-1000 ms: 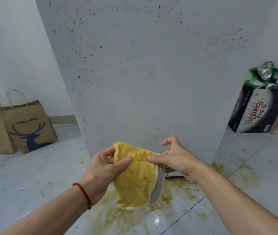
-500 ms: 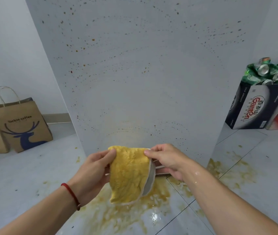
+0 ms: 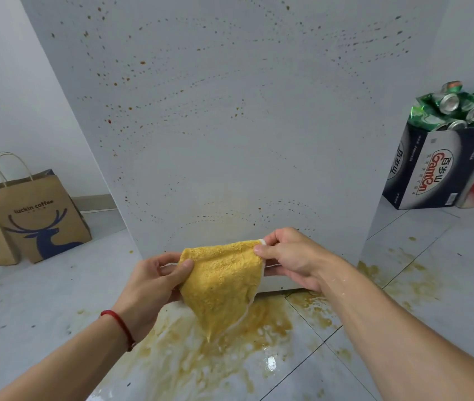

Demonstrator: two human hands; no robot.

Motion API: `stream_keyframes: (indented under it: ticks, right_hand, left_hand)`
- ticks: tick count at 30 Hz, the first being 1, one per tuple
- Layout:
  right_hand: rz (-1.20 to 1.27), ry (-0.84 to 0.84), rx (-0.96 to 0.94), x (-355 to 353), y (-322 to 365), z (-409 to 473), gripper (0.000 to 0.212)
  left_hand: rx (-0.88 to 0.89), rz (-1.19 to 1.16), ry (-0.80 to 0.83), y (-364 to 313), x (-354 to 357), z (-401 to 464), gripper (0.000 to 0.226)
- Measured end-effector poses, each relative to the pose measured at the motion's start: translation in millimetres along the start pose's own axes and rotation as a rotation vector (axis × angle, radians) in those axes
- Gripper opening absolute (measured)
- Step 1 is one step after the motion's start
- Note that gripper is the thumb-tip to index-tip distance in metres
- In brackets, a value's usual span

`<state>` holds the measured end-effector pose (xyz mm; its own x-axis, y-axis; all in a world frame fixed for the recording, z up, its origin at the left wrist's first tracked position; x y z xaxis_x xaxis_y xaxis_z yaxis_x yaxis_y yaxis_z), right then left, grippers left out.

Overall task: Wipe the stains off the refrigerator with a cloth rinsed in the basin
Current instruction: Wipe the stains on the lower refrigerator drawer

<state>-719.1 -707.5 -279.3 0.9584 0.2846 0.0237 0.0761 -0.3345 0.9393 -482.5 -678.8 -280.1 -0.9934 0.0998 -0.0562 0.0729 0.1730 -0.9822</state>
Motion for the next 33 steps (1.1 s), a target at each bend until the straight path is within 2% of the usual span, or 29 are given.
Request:
stream_keyframes:
  ticks: [4, 7, 9, 11, 13, 14, 16, 17, 19, 20, 21, 23, 25, 26, 27, 29, 31, 33]
  right_hand:
    - [0.054, 0.035, -0.013, 7, 2, -1, 0.014]
    - [0.124, 0.005, -0.021, 3, 2, 0, 0.038]
    - [0.133, 0.056, -0.045, 6, 4, -1, 0.049]
    - [-0.032, 0.1, -0.115, 10, 12, -3, 0.044]
    - [-0.344, 0.048, -0.194, 10, 22, -7, 0.037]
    - [-0.483, 0.002, -0.23, 10, 29, -9, 0.033]
    - [-0.69, -0.095, -0.326, 13, 47, -15, 0.016]
    - [-0.779, -0.134, -0.372, 17, 57, -19, 0.01]
    - [-0.887, -0.168, -0.414, 21, 70, -23, 0.015]
    - [-0.887, -0.177, -0.433, 22, 77, -24, 0.018]
    - [-0.814, -0.185, -0.44, 19, 82, -24, 0.021]
    - [-0.408, -0.203, -0.47, 3, 93, -23, 0.03]
    - [0.144, -0.073, -0.45, 3, 92, -20, 0.052]
    - [0.367, 0.05, -0.415, 13, 86, -17, 0.067]
    - [0.528, 0.167, -0.373, 28, 79, -16, 0.076]
    - [0.704, 0.326, -0.245, 63, 63, -23, 0.074]
    - [0.682, 0.284, -0.163, 79, 56, -23, 0.053]
    - [0.623, 0.168, -0.173, 72, 65, -23, 0.037]
  left_hand:
    - [-0.062, -0.124, 0.074, 3, 5, 1, 0.023]
    - [-0.084, -0.205, 0.084, 5, 6, 1, 0.026]
    - [-0.084, -0.256, 0.067, 6, 5, 3, 0.027]
    - [-0.057, -0.25, 0.027, 3, 2, 3, 0.026]
    - [-0.006, -0.203, 0.008, -7, -1, 3, 0.025]
    - [0.028, -0.171, 0.026, -15, -1, 3, 0.034]
    - [0.107, 0.049, 0.078, -32, -1, 2, 0.062]
    - [0.153, 0.272, 0.058, -43, -2, 3, 0.064]
    - [0.233, 0.808, -0.053, -67, -2, 4, 0.036]
    - [0.235, 0.932, -0.097, -79, -5, 4, 0.019]
    - [0.201, 0.921, -0.103, -86, -9, 5, 0.009]
    - [0.117, 0.577, -0.013, -97, -15, 9, 0.007]
    - [0.094, 0.186, 0.123, -112, -8, 8, 0.019]
    - [0.108, 0.113, 0.158, -123, -2, 8, 0.022]
    - [0.123, 0.122, 0.158, -130, 1, 10, 0.022]
    - [0.157, 0.316, 0.081, -140, 4, 14, 0.019]
    - [0.206, 0.602, -0.059, -150, -2, 18, 0.015]
    - [0.263, 0.67, -0.168, -163, -11, 17, 0.021]
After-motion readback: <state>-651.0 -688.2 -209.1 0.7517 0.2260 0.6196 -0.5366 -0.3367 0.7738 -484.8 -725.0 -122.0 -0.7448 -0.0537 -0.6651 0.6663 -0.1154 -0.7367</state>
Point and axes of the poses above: each hand's wrist, its own z-axis towards the middle knuckle, its own x-axis out of the palm, y = z × x, the point moved 8 cm from there along z, towards the middle knuckle, and after that the axes turned 6 degrees about y, right-handed, at the moved point
